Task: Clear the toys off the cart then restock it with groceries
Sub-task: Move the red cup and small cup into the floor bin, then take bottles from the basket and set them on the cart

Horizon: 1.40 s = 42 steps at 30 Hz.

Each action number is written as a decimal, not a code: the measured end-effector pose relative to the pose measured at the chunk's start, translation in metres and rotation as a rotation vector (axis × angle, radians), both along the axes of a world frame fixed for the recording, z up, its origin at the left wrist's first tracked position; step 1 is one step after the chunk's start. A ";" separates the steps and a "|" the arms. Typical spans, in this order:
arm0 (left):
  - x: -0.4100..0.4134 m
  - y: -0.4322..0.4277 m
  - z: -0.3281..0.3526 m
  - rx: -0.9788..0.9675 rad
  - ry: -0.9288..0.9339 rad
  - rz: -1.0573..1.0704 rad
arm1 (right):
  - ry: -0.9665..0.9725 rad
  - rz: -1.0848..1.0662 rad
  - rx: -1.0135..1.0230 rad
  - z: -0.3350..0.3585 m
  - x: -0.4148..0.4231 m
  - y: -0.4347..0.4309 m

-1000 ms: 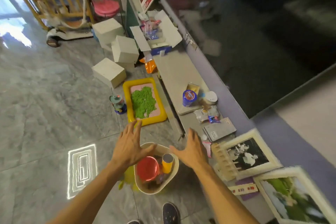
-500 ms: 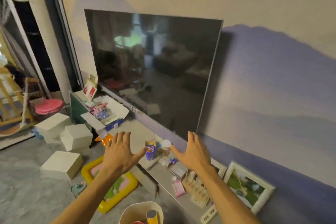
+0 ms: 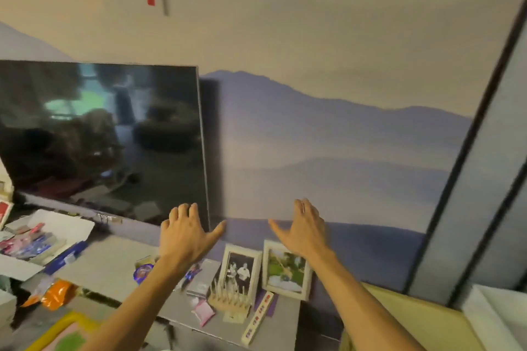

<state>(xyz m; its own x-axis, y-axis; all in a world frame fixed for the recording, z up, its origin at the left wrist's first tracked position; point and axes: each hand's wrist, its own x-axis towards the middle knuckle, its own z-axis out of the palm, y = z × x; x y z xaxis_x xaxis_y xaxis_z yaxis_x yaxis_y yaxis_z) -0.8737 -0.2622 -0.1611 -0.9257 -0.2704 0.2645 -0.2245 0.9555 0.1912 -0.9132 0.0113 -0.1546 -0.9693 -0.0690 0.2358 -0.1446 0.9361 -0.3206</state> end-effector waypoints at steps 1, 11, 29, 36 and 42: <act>-0.003 0.025 -0.001 0.004 0.004 -0.040 | 0.004 -0.040 -0.012 0.000 0.008 0.027; 0.001 0.308 -0.008 0.003 0.034 -0.508 | 0.017 -0.530 -0.026 -0.017 0.128 0.296; 0.086 0.758 -0.053 0.068 -0.131 -1.284 | -0.106 -1.323 -0.035 -0.057 0.369 0.594; 0.112 0.886 -0.077 0.119 -0.170 -1.542 | -0.134 -1.584 -0.077 -0.069 0.420 0.664; 0.151 0.957 -0.105 0.038 -0.256 -1.661 | -0.180 -1.722 -0.147 -0.096 0.459 0.705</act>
